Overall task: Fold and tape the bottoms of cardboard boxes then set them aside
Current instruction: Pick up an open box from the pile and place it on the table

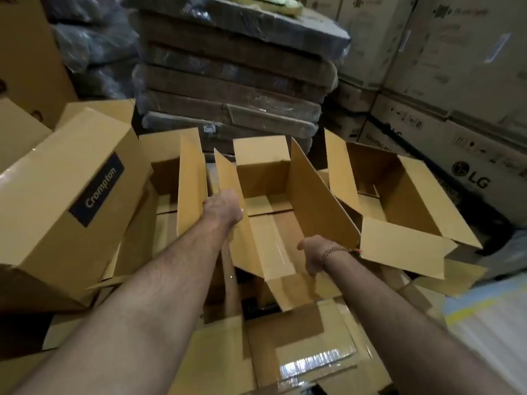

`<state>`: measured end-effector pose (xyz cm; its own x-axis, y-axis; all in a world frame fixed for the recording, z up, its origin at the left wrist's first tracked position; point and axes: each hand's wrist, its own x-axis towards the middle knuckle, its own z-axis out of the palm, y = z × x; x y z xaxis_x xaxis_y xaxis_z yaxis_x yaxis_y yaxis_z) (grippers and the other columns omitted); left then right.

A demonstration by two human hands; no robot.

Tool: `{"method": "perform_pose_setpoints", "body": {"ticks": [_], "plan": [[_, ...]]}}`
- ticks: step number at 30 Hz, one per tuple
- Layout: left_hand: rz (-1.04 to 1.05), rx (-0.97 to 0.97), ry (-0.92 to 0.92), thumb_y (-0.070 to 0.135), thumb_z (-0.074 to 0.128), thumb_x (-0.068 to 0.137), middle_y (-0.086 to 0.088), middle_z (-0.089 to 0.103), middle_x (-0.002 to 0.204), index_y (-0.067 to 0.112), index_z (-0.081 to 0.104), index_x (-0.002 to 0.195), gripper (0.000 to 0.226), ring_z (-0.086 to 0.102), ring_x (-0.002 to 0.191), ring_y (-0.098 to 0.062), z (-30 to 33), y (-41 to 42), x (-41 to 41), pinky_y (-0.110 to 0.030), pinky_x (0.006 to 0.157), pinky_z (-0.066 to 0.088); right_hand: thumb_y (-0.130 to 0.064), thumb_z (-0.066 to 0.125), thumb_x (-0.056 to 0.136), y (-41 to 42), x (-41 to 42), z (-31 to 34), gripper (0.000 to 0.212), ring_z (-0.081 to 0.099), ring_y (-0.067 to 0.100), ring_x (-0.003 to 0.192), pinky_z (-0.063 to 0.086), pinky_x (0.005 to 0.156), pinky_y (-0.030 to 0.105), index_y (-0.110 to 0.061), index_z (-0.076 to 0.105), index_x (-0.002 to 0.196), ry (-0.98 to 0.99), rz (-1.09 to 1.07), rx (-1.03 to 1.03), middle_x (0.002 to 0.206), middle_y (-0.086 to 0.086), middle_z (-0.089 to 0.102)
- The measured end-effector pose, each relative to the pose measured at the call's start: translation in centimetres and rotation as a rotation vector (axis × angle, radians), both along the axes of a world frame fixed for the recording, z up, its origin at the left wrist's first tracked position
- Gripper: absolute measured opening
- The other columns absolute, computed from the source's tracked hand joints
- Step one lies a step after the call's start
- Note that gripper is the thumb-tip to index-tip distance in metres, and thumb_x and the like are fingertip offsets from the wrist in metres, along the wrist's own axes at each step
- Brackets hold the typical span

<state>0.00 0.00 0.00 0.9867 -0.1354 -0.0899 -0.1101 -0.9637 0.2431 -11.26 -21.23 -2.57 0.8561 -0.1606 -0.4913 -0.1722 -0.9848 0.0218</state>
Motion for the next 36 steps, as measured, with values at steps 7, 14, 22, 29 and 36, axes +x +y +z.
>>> {"method": "perform_pose_setpoints", "body": {"ticks": [7, 14, 22, 29, 36], "plan": [[0.228, -0.164, 0.031, 0.039, 0.074, 0.094, -0.014, 0.056, 0.136, 0.011, 0.033, 0.152, 0.077, 0.062, 0.119, -0.033, -4.5, 0.3, 2.7, -0.046, 0.089, 0.055, -0.010, 0.076, 0.089, -1.1, -0.6, -7.0, 0.061, 0.056, 0.030, 0.129, 0.046, 0.111, 0.046, -0.024, 0.054, 0.144, 0.012, 0.047, -0.130, 0.140, 0.008, 0.060], [0.418, -0.499, 0.228, 0.019, 0.067, 0.102, -0.012, 0.061, 0.113, 0.006, 0.061, 0.123, 0.027, 0.063, 0.110, -0.032, -5.9, 0.3, 3.7, -0.040, 0.086, 0.052, -0.003, 0.056, 0.098, -0.4, -1.8, -10.4, 0.031, 0.068, 0.024, 0.103, 0.052, 0.097, 0.040, -0.023, 0.067, 0.119, -0.189, 0.197, -0.209, 0.108, 0.002, 0.072], [0.709, -0.998, 0.129, 0.020, 0.043, 0.109, -0.002, 0.056, 0.091, 0.016, 0.060, 0.106, 0.017, 0.055, 0.093, -0.022, 0.1, -0.3, 3.1, -0.034, 0.085, 0.038, 0.001, 0.057, 0.091, 2.1, -3.4, -8.4, 0.029, 0.069, 0.025, 0.089, 0.054, 0.074, 0.038, -0.023, 0.060, 0.107, -0.381, 0.251, -0.131, 0.091, -0.002, 0.062], [0.654, -0.971, -0.042, 0.027, 0.056, 0.106, 0.000, 0.058, 0.092, 0.018, 0.054, 0.104, 0.009, 0.058, 0.090, -0.018, 7.1, 3.5, -0.7, -0.034, 0.078, 0.046, -0.006, 0.067, 0.093, 5.6, -4.2, -3.2, 0.021, 0.066, 0.020, 0.081, 0.060, 0.070, 0.038, -0.025, 0.060, 0.101, -0.520, 0.267, -0.163, 0.089, -0.005, 0.065], [0.577, -1.042, -0.207, 0.026, 0.051, 0.106, -0.002, 0.060, 0.111, 0.020, 0.048, 0.106, 0.007, 0.059, 0.098, -0.017, 14.5, 8.1, -8.0, -0.033, 0.089, 0.048, -0.013, 0.068, 0.096, 8.8, -10.0, 4.0, 0.015, 0.064, 0.015, 0.075, 0.061, 0.068, 0.035, -0.026, 0.063, 0.101, -0.738, 0.308, -0.208, 0.084, -0.007, 0.063]]}}
